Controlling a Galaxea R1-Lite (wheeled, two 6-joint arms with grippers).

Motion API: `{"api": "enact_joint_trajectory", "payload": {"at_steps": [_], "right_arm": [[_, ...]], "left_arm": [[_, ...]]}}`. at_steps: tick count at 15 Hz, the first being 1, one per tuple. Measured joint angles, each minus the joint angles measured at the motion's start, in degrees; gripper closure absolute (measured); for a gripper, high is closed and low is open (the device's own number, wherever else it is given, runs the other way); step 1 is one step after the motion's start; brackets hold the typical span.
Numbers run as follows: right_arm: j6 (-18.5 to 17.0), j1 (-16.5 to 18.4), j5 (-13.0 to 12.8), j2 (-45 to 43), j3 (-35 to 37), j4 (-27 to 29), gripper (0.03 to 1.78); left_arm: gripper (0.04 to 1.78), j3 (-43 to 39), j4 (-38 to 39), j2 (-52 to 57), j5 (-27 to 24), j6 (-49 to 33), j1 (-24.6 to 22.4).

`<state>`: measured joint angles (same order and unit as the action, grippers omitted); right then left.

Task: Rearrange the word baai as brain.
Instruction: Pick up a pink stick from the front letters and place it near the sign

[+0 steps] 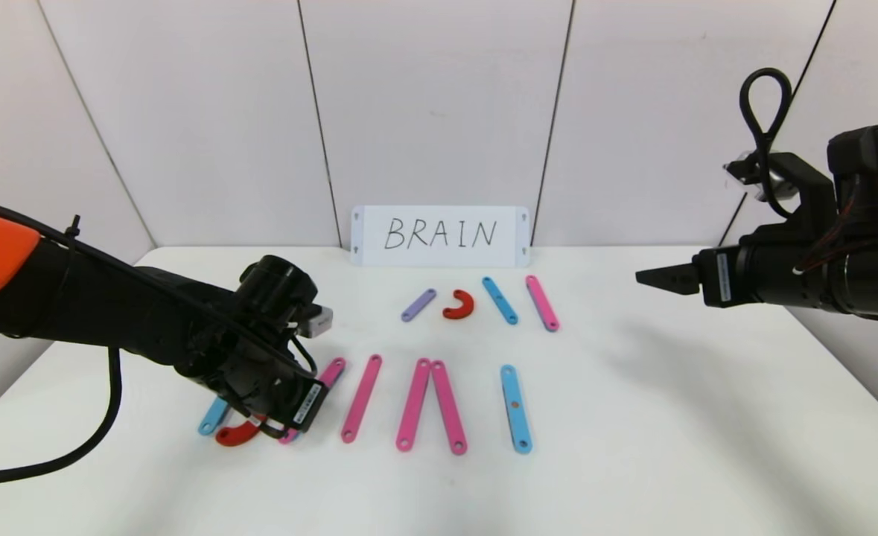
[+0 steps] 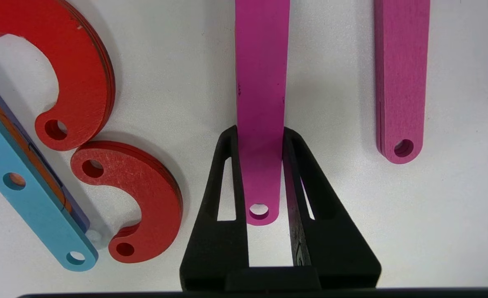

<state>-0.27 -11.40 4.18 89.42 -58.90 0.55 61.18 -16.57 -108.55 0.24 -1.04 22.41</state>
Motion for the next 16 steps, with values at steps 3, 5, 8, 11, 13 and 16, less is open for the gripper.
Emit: {"api": "enact_joint_trajectory", "payload": {"at_steps": [3, 5, 8, 11, 13, 16], "right_arm": [[0.0, 0.0, 0.0, 0.0, 0.0, 0.0, 0.07], [0.0, -0.1, 0.0, 0.1, 0.0, 0.0, 0.07], [0.0, -0.2, 0.0, 0.2, 0.0, 0.0, 0.07], [0.0, -0.2, 0.0, 0.4, 0.0, 0.0, 0.07], [0.0, -0.2, 0.0, 0.5, 0.0, 0.0, 0.07], [0.0, -0.2, 0.0, 0.7, 0.0, 0.0, 0.07]], "left_arm": [[1.52, 1.4, 1.0, 0.8, 0.0, -3.0, 0.0], [1.52, 3.4, 1.1, 1.9, 0.0, -4.4, -0.4], [1.52, 8.6, 0.0, 3.0, 0.0, -4.6, -2.8], [1.52, 15.8, -2.3, 2.3, 0.5, -4.3, -5.7], [1.52, 21.3, -4.4, 0.2, 1.0, -4.3, -7.6], [1.52, 28.0, -5.3, -4.2, 1.2, -4.7, -10.1]]}}
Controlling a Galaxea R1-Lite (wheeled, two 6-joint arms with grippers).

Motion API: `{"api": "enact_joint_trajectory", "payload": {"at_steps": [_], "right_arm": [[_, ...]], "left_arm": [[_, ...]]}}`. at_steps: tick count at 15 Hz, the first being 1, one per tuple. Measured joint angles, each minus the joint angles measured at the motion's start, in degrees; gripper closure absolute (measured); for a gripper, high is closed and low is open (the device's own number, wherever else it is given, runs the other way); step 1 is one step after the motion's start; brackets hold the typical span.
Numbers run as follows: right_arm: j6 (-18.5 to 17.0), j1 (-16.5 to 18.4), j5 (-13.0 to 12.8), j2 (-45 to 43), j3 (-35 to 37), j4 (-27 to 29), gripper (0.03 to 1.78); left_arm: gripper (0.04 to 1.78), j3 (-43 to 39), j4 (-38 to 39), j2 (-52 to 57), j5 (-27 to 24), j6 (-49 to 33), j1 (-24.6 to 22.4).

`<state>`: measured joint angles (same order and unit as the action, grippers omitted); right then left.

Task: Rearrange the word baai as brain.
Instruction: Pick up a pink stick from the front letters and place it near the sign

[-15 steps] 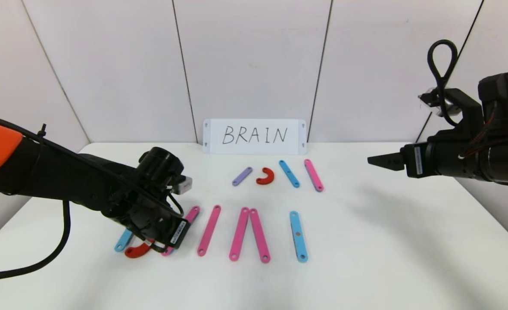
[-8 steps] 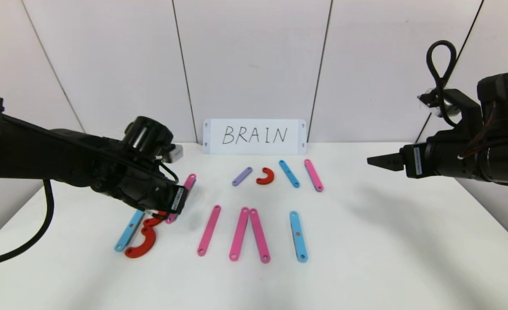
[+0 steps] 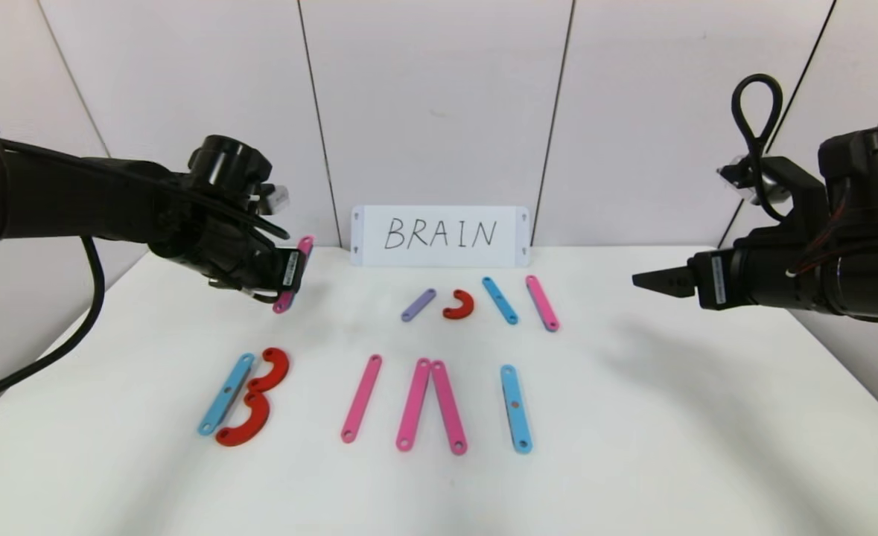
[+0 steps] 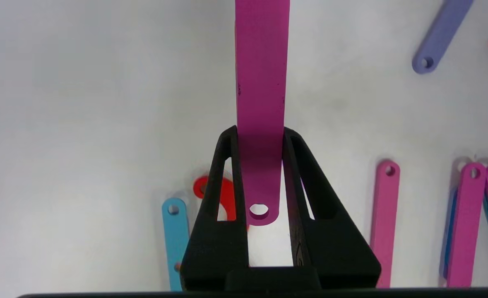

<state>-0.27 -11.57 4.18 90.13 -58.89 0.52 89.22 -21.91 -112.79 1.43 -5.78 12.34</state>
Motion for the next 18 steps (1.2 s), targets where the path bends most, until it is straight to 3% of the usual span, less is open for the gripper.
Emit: {"api": "enact_joint_trajectory", "payload": {"at_steps": [8, 18], "right_arm": [[0.0, 0.2, 0.0, 0.8, 0.0, 0.0, 0.07], [0.0, 0.0, 0.0, 1.1, 0.4, 0.0, 0.07]], "left_arm": [[1.52, 10.1, -0.6, -12.7, 1.9, 0.0, -4.0], [1.52, 10.4, -0.5, -15.1, -0.8, 5.7, -6.7]]}}
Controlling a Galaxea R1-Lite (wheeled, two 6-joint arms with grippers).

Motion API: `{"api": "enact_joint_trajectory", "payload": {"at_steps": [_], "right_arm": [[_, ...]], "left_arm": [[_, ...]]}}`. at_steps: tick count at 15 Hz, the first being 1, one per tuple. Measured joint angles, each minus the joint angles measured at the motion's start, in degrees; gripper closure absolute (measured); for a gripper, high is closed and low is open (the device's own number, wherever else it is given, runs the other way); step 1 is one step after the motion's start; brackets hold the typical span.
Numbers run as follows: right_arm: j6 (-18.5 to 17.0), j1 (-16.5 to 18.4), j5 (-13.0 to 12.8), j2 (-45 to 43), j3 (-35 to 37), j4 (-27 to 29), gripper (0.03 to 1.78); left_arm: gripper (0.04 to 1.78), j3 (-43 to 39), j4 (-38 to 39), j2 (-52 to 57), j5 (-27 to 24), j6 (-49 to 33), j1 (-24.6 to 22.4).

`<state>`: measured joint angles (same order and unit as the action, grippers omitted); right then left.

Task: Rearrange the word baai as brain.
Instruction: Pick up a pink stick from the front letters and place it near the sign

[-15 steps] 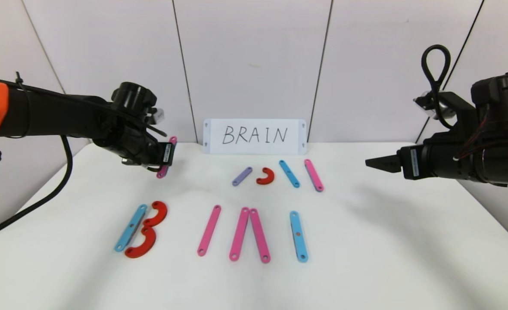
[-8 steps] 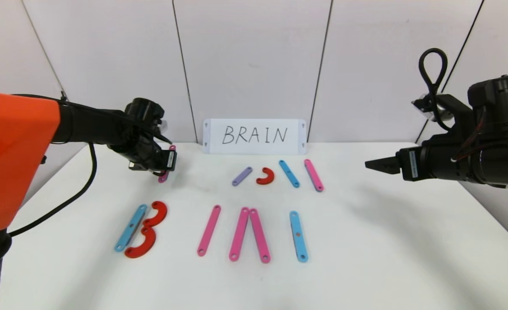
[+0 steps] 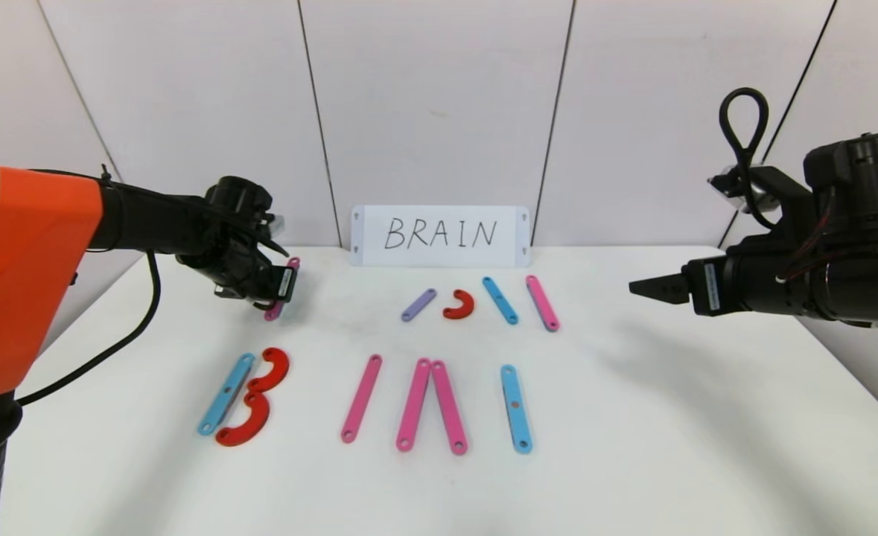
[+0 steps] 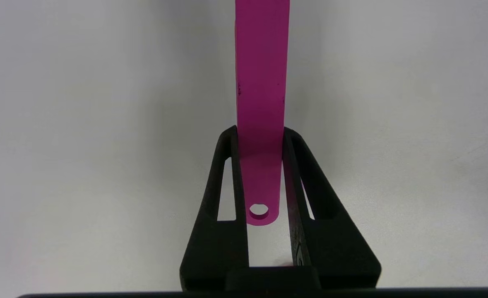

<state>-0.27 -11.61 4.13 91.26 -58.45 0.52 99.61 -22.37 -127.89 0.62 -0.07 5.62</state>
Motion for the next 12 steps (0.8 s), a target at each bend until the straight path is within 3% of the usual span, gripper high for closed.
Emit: {"api": "enact_joint_trajectory", "payload": {"at_steps": [4, 7, 9, 12], "right_arm": [[0.0, -0.1, 0.0, 0.2, 0.0, 0.0, 0.07], [0.0, -0.2, 0.0, 0.3, 0.0, 0.0, 0.07], [0.0, -0.2, 0.0, 0.3, 0.0, 0.0, 0.07], [0.0, -0.2, 0.0, 0.4, 0.0, 0.0, 0.07]], "left_arm": [[1.51, 0.0, 0.0, -0.3, 0.0, 0.0, -0.1], [1.37, 0.2, -0.1, -0.4, -0.1, -0.1, 0.0], [1.13, 0.3, -0.1, -0.5, -0.1, -0.1, 0.0], [0.61, 0.4, -0.1, -0.5, -0.1, -0.3, 0.0]]}}
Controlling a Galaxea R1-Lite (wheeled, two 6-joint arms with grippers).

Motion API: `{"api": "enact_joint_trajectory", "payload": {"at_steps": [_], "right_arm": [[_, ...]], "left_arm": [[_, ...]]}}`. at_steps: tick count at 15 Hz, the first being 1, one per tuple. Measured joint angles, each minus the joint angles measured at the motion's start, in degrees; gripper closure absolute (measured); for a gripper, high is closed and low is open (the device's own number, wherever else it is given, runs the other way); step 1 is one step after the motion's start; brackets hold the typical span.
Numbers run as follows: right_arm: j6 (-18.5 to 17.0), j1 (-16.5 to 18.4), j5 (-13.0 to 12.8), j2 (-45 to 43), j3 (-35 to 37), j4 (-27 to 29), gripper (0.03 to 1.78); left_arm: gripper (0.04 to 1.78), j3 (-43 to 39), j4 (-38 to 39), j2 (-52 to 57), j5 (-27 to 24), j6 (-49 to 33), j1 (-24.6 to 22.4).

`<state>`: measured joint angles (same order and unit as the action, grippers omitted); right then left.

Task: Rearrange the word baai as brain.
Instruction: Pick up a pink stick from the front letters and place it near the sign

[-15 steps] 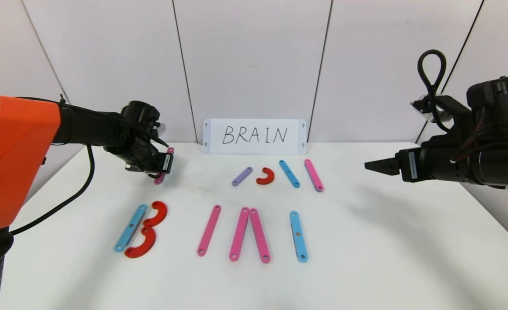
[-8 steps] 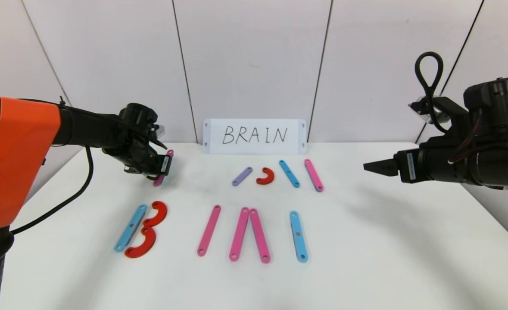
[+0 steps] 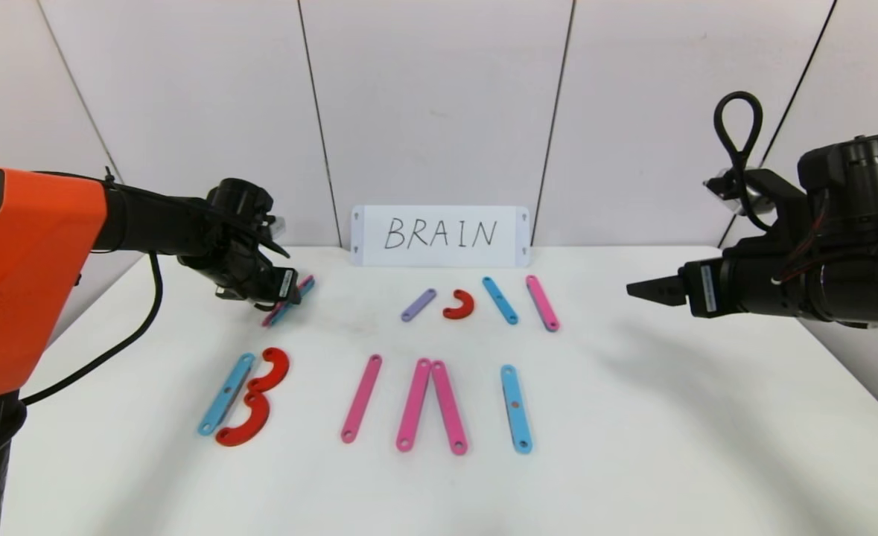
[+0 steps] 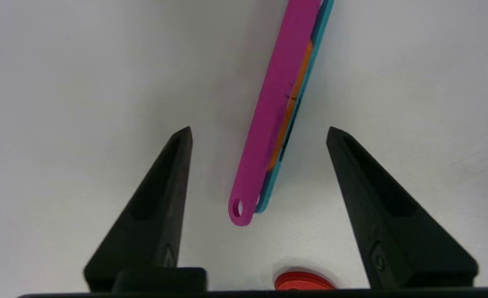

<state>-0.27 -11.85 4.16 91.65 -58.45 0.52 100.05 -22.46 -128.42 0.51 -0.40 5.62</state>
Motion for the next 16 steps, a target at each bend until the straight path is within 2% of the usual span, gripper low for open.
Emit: {"api": "enact_joint_trajectory", "payload": {"at_steps": [2, 5, 10, 16], "right_arm": [[0.0, 0.0, -0.1, 0.0, 0.0, 0.0, 0.07], [0.0, 0.0, -0.1, 0.0, 0.0, 0.0, 0.07], [0.0, 0.1, -0.1, 0.0, 0.0, 0.0, 0.07], [0.0, 0.5, 0.0, 0.0, 0.0, 0.0, 0.07]], "left_arm": [[0.33, -0.2, -0.1, 1.0, 0.0, -0.2, 0.0], [0.10, -1.0, -0.9, 3.2, -0.1, -0.3, 0.4], [0.07, -1.9, -1.8, 4.5, -0.1, -0.5, 1.4], [0.07, -10.1, -5.4, 10.4, 0.0, -0.9, 11.4]]}}
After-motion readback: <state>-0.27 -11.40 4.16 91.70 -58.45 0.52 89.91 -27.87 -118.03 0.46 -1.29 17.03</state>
